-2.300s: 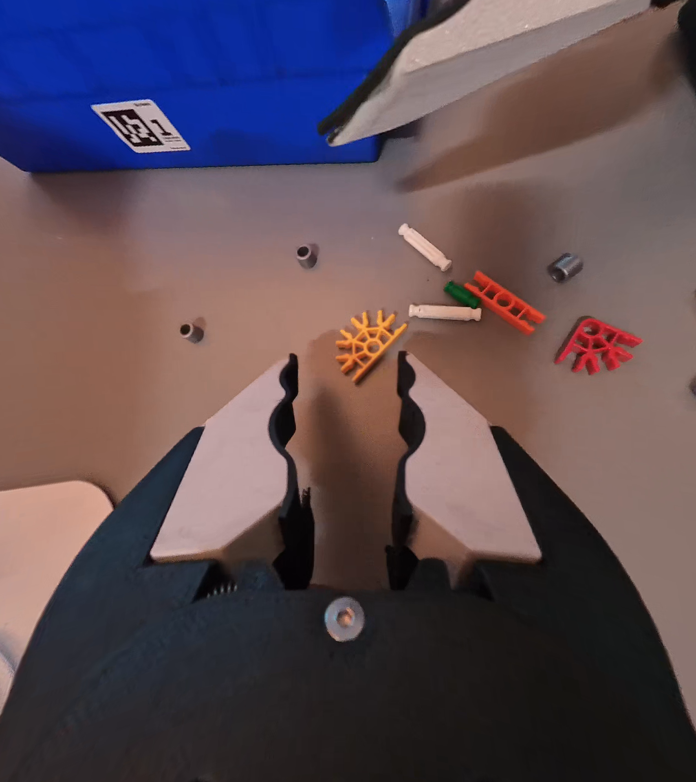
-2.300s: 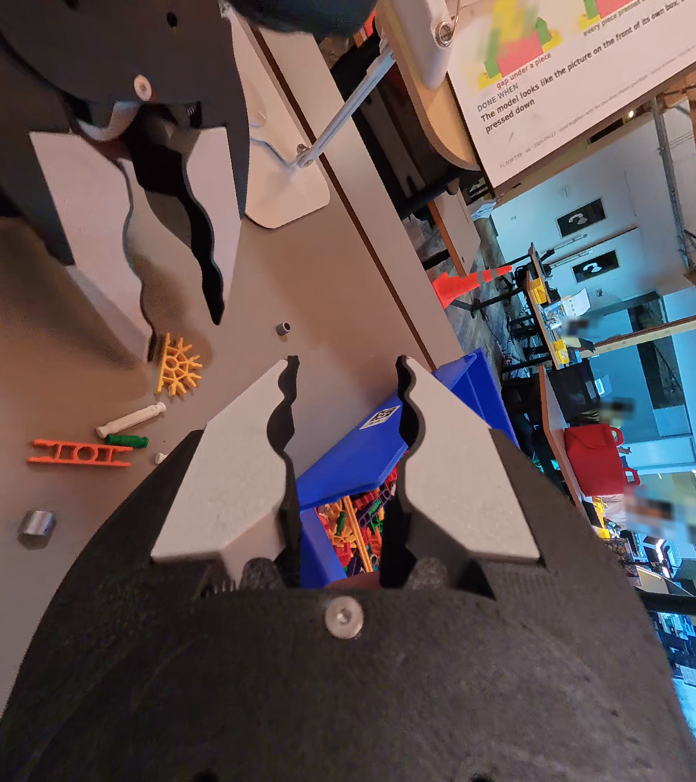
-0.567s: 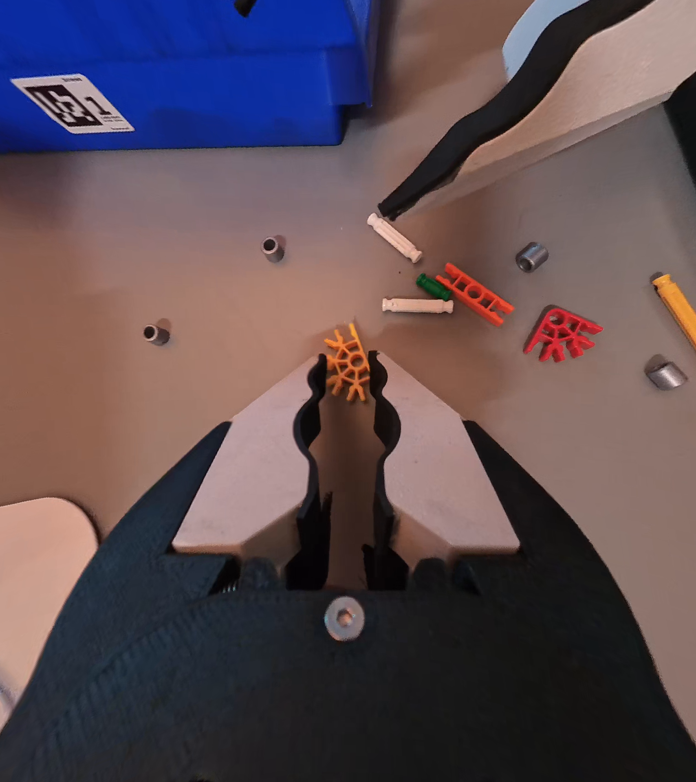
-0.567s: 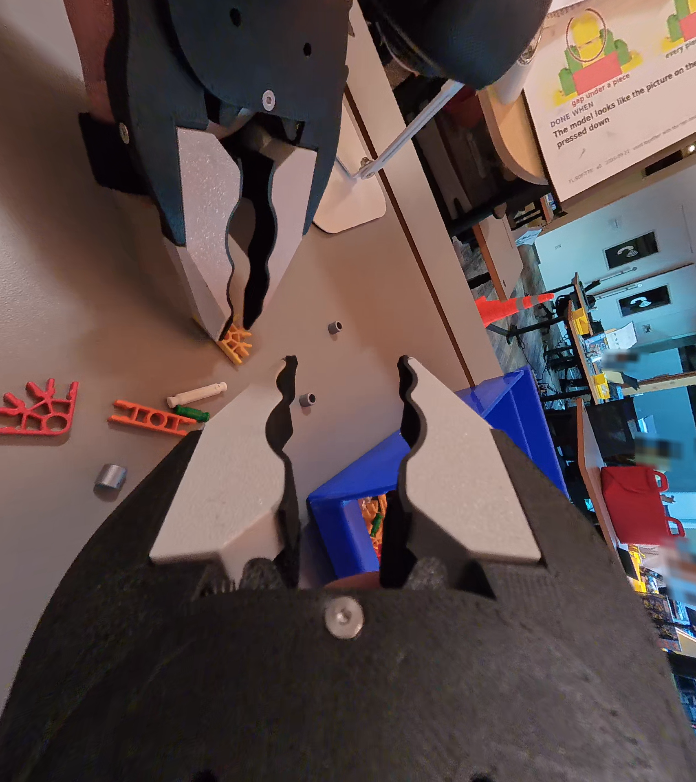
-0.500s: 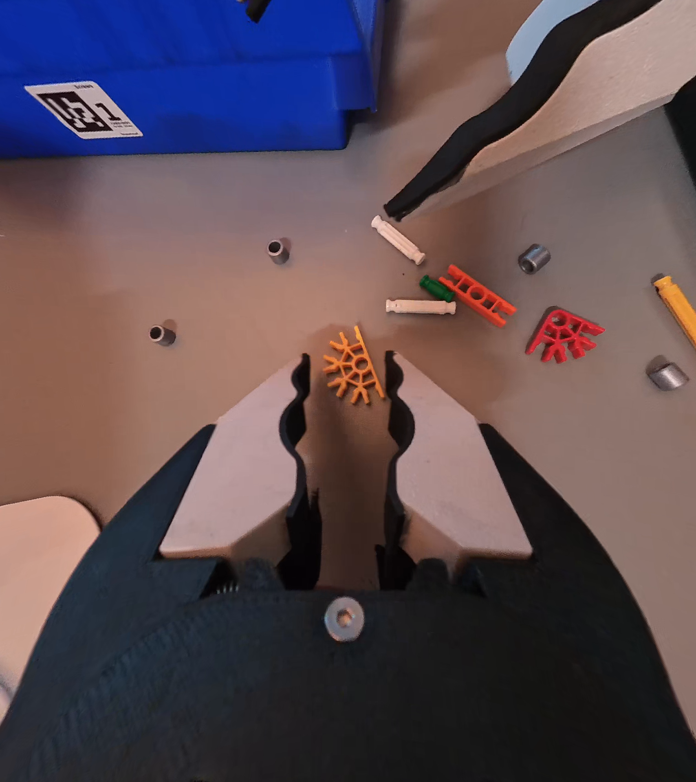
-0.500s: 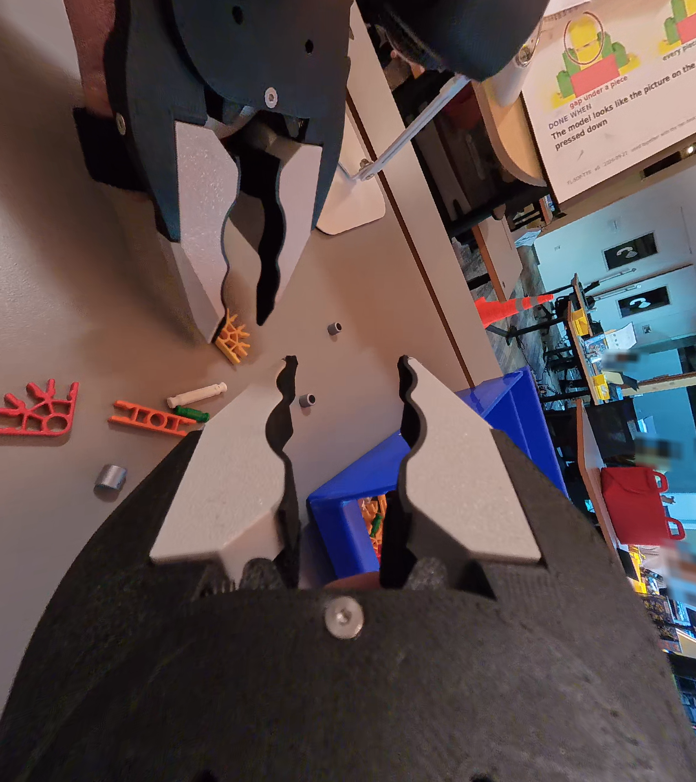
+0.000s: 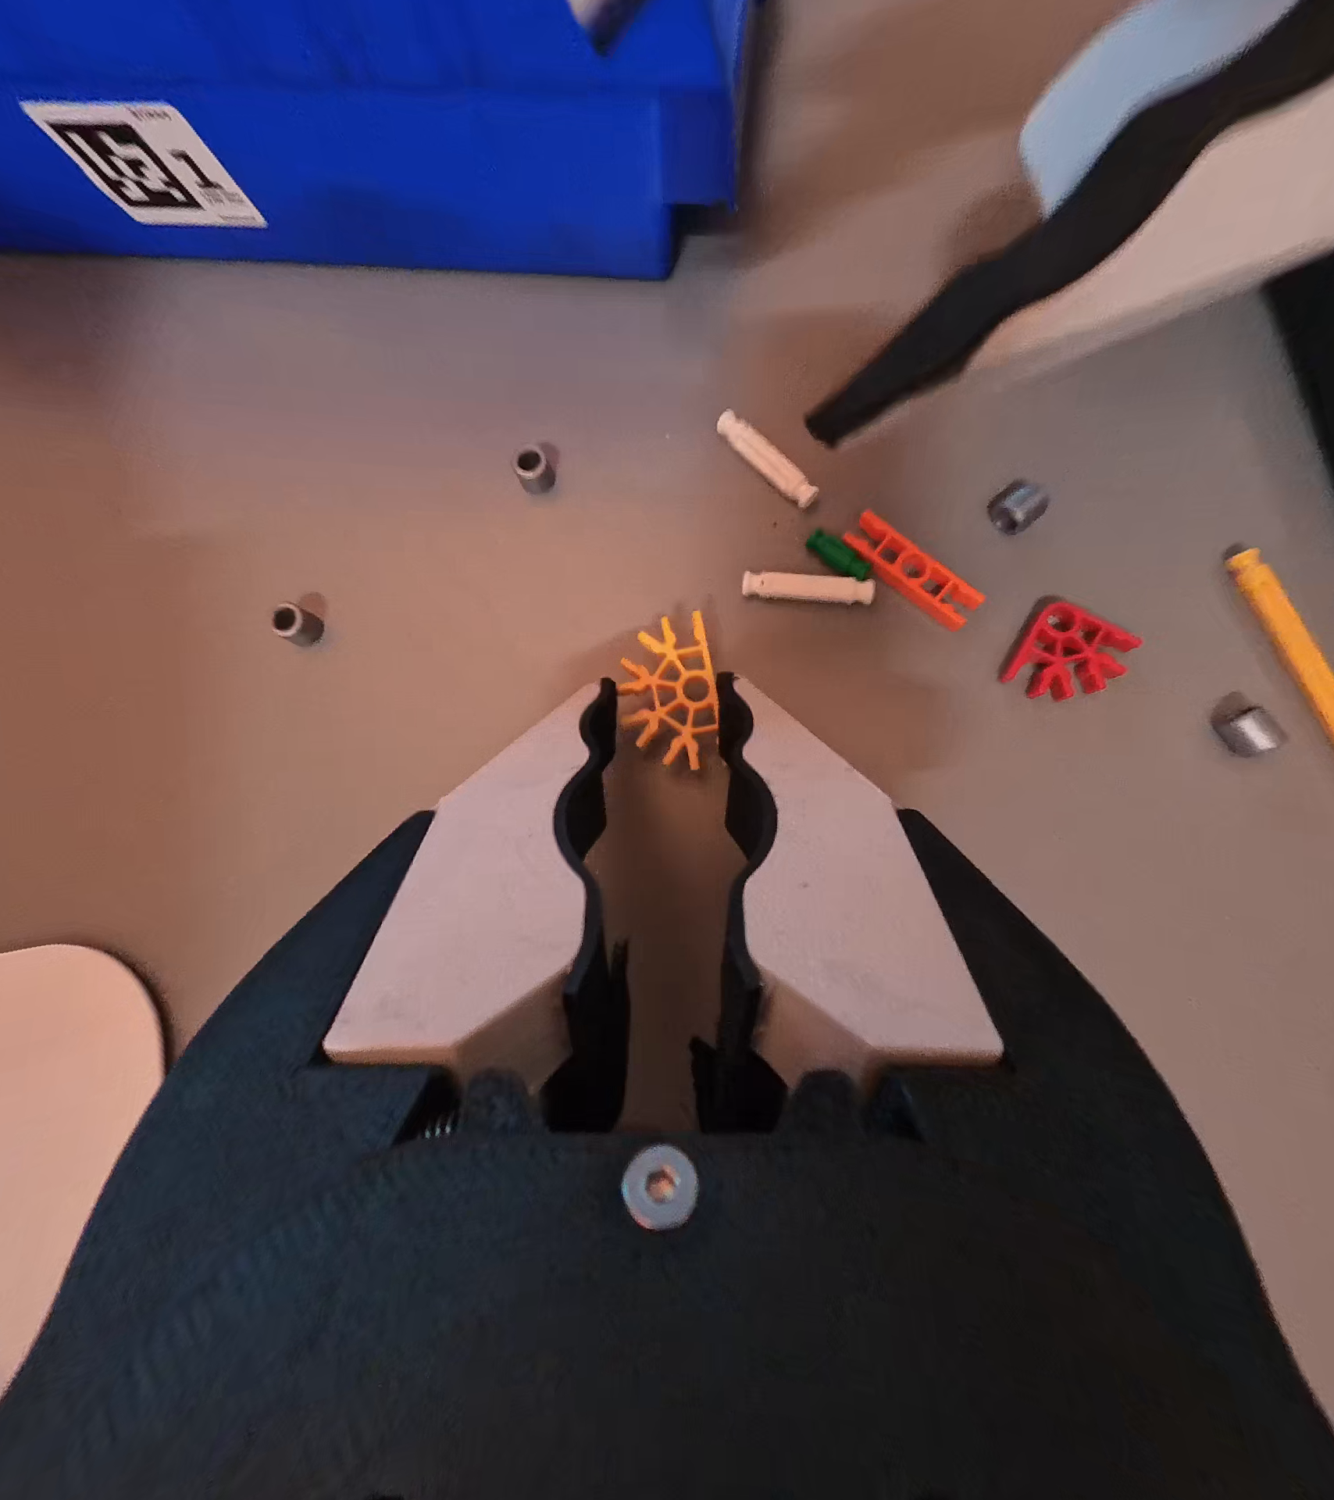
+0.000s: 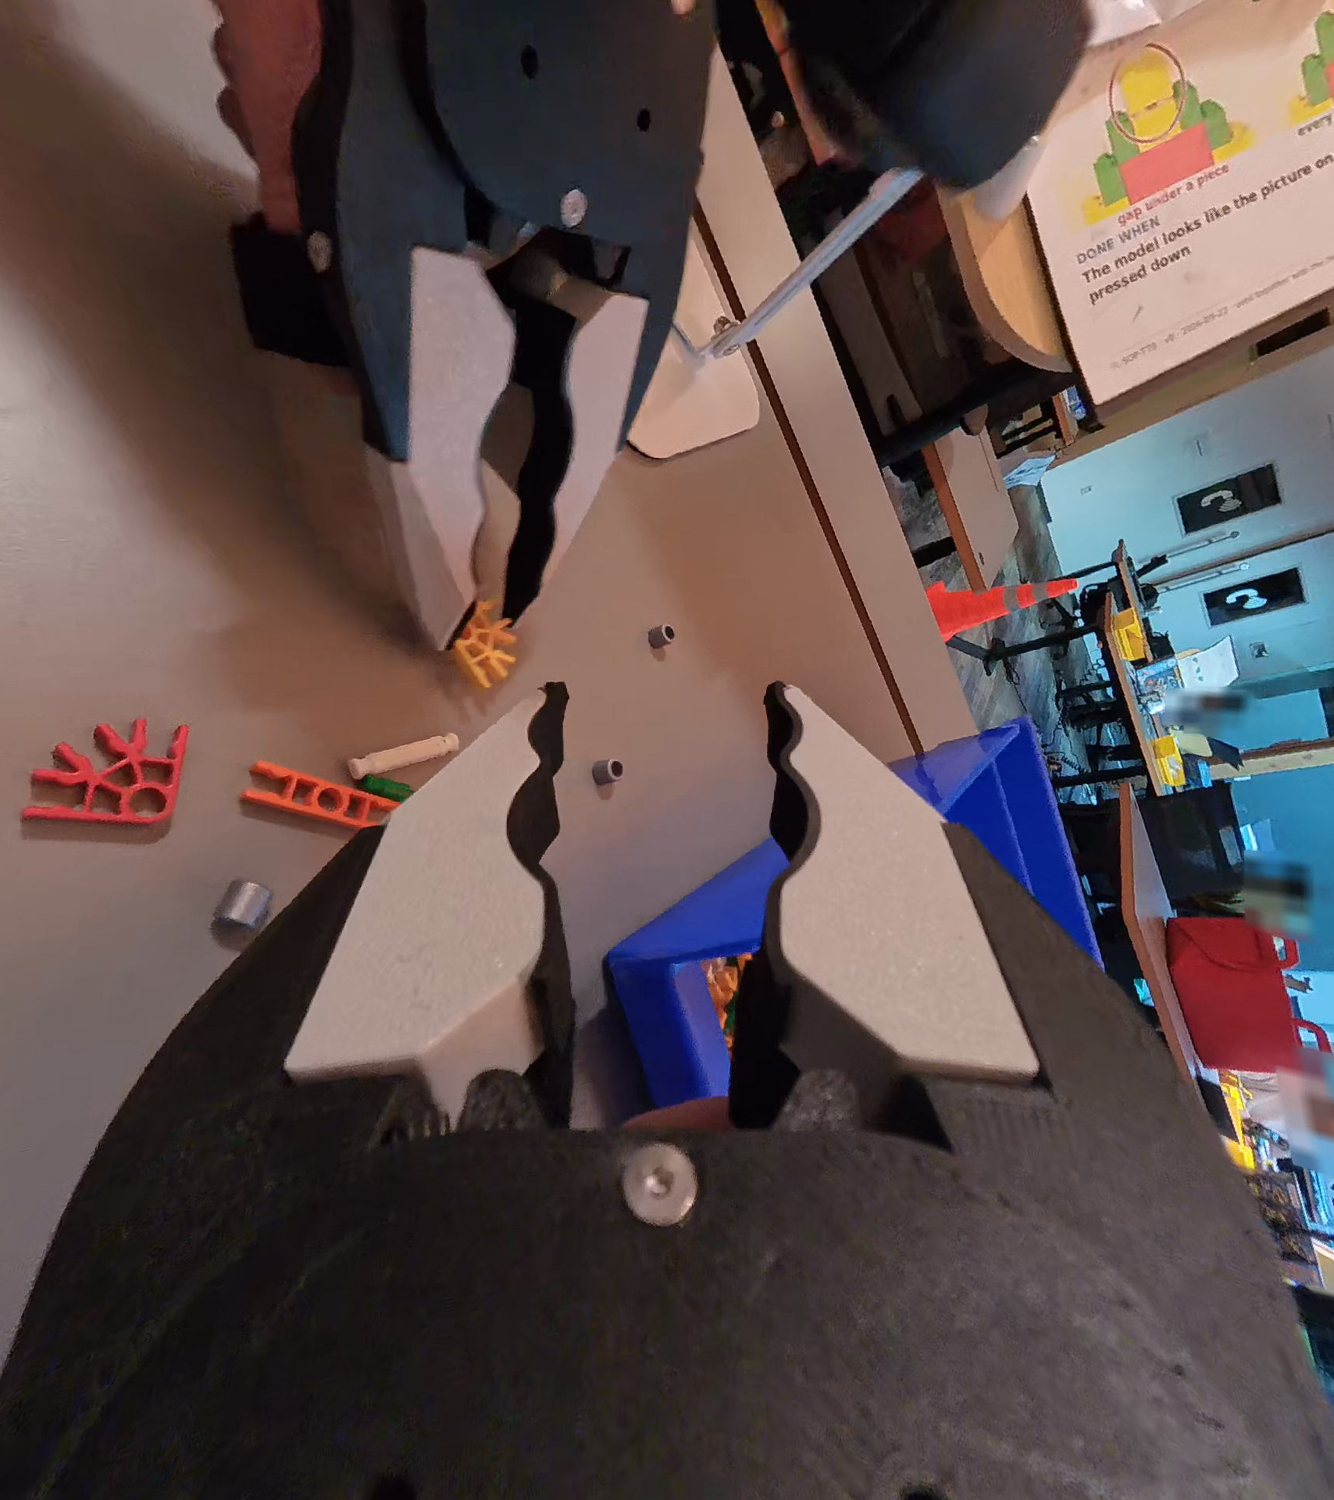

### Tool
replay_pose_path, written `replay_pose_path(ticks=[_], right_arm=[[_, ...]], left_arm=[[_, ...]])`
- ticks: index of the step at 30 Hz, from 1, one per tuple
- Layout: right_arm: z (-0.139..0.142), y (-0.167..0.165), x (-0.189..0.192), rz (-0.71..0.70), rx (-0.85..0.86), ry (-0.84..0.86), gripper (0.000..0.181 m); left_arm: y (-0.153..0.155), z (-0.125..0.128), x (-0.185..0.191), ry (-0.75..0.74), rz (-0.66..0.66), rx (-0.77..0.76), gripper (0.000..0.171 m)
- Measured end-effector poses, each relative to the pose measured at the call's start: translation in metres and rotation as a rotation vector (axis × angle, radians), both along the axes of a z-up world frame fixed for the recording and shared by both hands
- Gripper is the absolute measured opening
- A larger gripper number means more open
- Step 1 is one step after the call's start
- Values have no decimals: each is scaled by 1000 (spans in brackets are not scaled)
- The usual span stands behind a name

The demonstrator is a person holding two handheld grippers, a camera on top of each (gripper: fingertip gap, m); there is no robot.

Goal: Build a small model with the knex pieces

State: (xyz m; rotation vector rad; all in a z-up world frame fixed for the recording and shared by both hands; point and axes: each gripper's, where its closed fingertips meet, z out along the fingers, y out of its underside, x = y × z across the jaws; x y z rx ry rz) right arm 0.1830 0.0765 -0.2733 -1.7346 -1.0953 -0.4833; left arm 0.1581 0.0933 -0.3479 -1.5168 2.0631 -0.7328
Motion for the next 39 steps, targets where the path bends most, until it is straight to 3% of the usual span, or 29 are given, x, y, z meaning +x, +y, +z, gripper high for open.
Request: replay_pose_path(ticks=[8, 12, 15, 18, 21, 25, 27, 28, 29, 31, 36, 39], right_arm=[[-9, -13, -31, 174, 49, -150, 51], [1, -9, -36, 172, 167, -251, 32], [6, -11, -38, 178, 207, -299, 5], [14, -12, -33, 159, 213, -260, 4], [39, -8, -6, 59, 272, -214, 4], [76, -1, 65, -170, 320, -128, 4], [77, 5, 107, -304, 268, -98, 4], [73, 8, 131, -390, 228, -87, 12], [67, 10, 151, -459, 184, -75, 32], [55, 11, 174, -526, 120, -38, 57], [58, 8, 161, -466, 175, -4, 54], [58, 7, 146, -417, 199, 1, 50]], left_arm=[[-29, 65, -5, -162, -93, -308, 23], [-39, 76, -6, -173, -117, -360, 23], [-44, 83, -6, -198, -125, -396, 23], [-39, 88, -4, -228, -101, -361, 38], [-29, 101, -8, -263, -66, -300, 42], [-25, 103, -22, -237, -48, -169, 43], [-27, 104, -31, -211, -50, -122, 42], [-29, 103, -37, -196, -54, -95, 41], [-30, 103, -44, -183, -55, -70, 40], [-33, 97, -61, -126, -59, -2, 41], [-52, 76, -127, 37, -100, 126, 41], [-68, 58, -172, 152, -78, 127, 42]])
